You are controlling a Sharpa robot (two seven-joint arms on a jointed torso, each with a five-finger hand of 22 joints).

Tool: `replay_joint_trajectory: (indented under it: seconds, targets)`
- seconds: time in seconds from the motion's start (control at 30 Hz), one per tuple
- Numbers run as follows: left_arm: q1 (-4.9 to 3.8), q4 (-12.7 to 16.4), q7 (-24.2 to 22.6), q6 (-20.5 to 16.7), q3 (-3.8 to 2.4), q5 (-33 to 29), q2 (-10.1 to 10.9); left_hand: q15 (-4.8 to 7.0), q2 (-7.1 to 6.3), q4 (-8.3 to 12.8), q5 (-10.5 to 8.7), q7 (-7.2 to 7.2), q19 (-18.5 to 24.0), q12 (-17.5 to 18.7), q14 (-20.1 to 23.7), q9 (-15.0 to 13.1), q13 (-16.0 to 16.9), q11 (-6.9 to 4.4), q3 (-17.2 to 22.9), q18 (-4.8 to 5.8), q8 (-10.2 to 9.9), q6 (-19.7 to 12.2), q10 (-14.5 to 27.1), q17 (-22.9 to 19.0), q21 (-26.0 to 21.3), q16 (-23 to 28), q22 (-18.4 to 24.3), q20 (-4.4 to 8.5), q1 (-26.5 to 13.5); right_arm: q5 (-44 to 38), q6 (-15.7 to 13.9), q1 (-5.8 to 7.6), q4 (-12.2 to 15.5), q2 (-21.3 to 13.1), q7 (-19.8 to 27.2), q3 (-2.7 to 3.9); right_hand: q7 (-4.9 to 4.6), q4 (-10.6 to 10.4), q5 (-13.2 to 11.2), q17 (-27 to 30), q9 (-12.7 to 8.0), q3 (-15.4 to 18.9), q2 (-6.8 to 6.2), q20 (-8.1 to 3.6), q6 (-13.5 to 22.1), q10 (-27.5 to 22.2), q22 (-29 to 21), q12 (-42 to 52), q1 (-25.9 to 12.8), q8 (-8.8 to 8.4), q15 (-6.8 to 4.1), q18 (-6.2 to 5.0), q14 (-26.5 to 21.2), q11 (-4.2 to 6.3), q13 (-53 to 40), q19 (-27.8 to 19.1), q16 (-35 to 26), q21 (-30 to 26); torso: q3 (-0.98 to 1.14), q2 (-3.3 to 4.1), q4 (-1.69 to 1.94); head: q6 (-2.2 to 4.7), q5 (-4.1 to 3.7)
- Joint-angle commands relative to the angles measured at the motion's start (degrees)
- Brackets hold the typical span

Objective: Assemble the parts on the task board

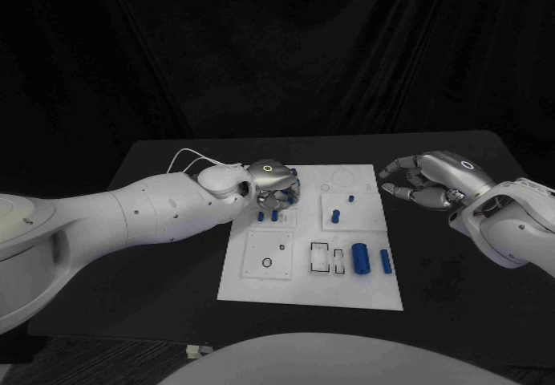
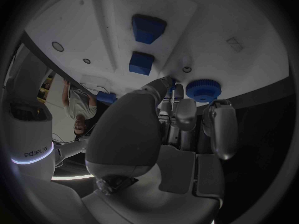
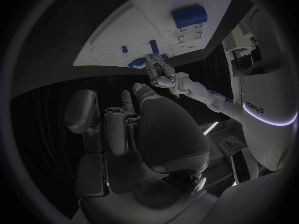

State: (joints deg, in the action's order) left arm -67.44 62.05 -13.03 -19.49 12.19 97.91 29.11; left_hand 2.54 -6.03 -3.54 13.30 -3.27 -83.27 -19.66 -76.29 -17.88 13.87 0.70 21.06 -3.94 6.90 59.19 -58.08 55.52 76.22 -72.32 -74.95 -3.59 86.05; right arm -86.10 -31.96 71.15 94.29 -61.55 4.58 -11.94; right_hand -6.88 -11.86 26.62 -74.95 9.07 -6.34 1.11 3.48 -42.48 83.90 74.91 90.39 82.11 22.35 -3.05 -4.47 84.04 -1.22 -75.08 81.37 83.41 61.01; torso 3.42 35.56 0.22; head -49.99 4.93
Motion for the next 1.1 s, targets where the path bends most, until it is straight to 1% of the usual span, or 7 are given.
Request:
replay_joint_trajectory:
  seconds: [0.03, 0.2, 0.3, 0.43, 0.63, 0.83, 1.1]
  targets:
    - [0.06, 1.02, -0.55, -2.67, -0.05, 0.07, 0.69, -0.1, -0.49, 0.01, -0.1, -0.01, -0.29, 0.37, -0.43, 0.1, -0.16, -0.06, 0.31, 0.87, -0.39, 0.45, -0.58, -0.08, 0.24, 0.3, -11.02, -0.01, -0.04, -0.11, -0.12, -0.12, 0.05, -0.06, -0.13, 0.05, -0.12, 0.03, 0.23, -7.45, -0.07, -0.22, -0.33, 0.07, -0.18, 6.1, 7.48, -0.39, 0.15, -0.08, 0.53, -1.08, 4.19, -0.39, -14.92, -0.21, -0.26, -0.17, 0.0, -0.03, 0.04, -0.01, 0.02]
    - [-0.49, 3.71, -0.33, -4.32, -0.07, 0.07, 2.96, -0.04, -0.65, 0.1, -0.17, -0.1, -0.35, 1.08, -0.67, 0.12, -0.52, -0.02, 0.45, 0.88, -0.44, 0.63, -1.25, -0.04, 0.3, 0.25, -11.04, 0.0, -0.16, -0.11, 0.02, -0.12, -0.05, 0.03, -0.18, 0.05, -0.12, 0.02, 0.24, -7.44, -0.07, -0.27, -0.28, 0.08, -0.27, 6.1, 7.47, -0.39, 0.14, -0.05, 0.54, -1.09, 4.18, -0.4, -14.92, -0.22, -0.27, -0.24, 0.03, -0.12, 0.05, -0.01, -0.17]
    - [-1.87, 5.28, -0.65, -4.75, -0.07, 0.07, 4.15, 0.08, -0.79, 0.09, -0.46, -0.08, -0.25, 2.08, -0.62, 0.21, -0.97, -0.01, 0.63, 0.83, -0.63, 0.56, -1.2, -0.46, 0.07, 0.49, -10.97, 0.02, -0.32, -0.11, 0.19, -0.12, -0.12, 0.07, -0.28, 0.05, -0.12, 0.02, 0.24, -7.44, -0.07, -0.27, -0.28, 0.08, -0.27, 6.1, 7.47, -0.39, 0.14, -0.05, 0.54, -1.09, 4.18, -0.4, -14.92, -0.22, -0.27, -0.24, 0.03, -0.09, 0.01, -0.01, -0.21]
    - [-4.57, 7.39, -0.99, -2.94, -0.07, 0.07, 5.88, 0.17, -0.89, -0.09, -1.28, 0.17, -0.01, 3.2, -0.37, 0.43, -1.4, -0.21, 0.81, 0.74, -1.13, 0.03, -1.29, -1.08, -0.42, 0.87, -10.83, 0.02, -0.7, -0.11, 0.39, -0.12, -0.2, 0.15, -0.38, 0.05, -0.12, 0.02, 0.24, -7.36, -0.07, -0.3, -0.26, 0.09, -0.31, 6.1, 7.45, -0.39, 0.14, -0.03, 0.55, -1.11, 4.17, -0.4, -14.92, -0.25, -0.34, -0.34, 0.03, -0.05, -0.05, -0.01, 0.1]
    - [-6.62, 8.46, -2.92, 0.28, -0.06, 0.07, 7.65, 0.2, -0.8, -0.14, -1.74, 0.67, 0.44, 3.71, -0.04, 0.5, -1.52, -0.69, 0.92, 0.58, -1.27, -0.04, -1.53, -1.49, -1.26, 1.14, -10.6, -0.05, -0.75, -0.11, 0.47, -0.13, -0.45, 0.51, -0.4, 0.05, -0.12, 0.02, 0.24, -7.36, -0.07, -0.3, -0.26, 0.09, -0.31, 6.1, 7.45, -0.39, 0.14, -0.03, 0.55, -1.11, 4.17, -0.4, -14.92, -0.25, -0.34, -0.34, 0.16, -0.11, -0.04, -0.01, 0.27]
    - [-6.97, 8.29, -3.31, 3.01, -0.04, 0.08, 8.57, 0.28, -0.82, -0.43, -2.25, 0.71, 0.7, 4.36, 0.34, 0.52, -1.66, -0.74, 0.82, 0.51, -1.31, 0.09, -1.34, -1.96, -1.69, 1.41, -10.49, -0.12, -1.11, -0.11, 0.54, -0.17, -0.49, 0.69, -0.36, 0.05, -0.11, 0.03, 0.23, -7.34, -0.07, -0.34, -0.25, 0.09, -0.35, 6.1, 7.44, -0.39, 0.15, -0.02, 0.55, -1.11, 4.16, -0.4, -14.92, -0.25, -0.36, -0.37, 0.01, 0.08, 0.07, -0.01, -0.06]
    - [-6.14, 7.52, -3.1, 5.17, -0.02, 0.08, 8.79, 0.29, -0.81, -0.52, -2.62, 0.66, 0.83, 4.56, 0.57, 0.57, -1.69, -0.7, 0.79, 0.47, -1.41, -0.02, -1.35, -2.33, -1.92, 1.61, -10.43, -0.14, -1.2, -0.11, 0.75, -0.3, -0.66, 1.02, -0.38, 0.05, -0.11, 0.03, 0.23, -7.34, -0.07, -0.34, -0.25, 0.09, -0.35, 6.1, 7.44, -0.39, 0.15, -0.02, 0.55, -1.11, 4.16, -0.4, -14.92, -0.25, -0.36, -0.37, -0.07, 0.14, 0.06, -0.01, 0.14]
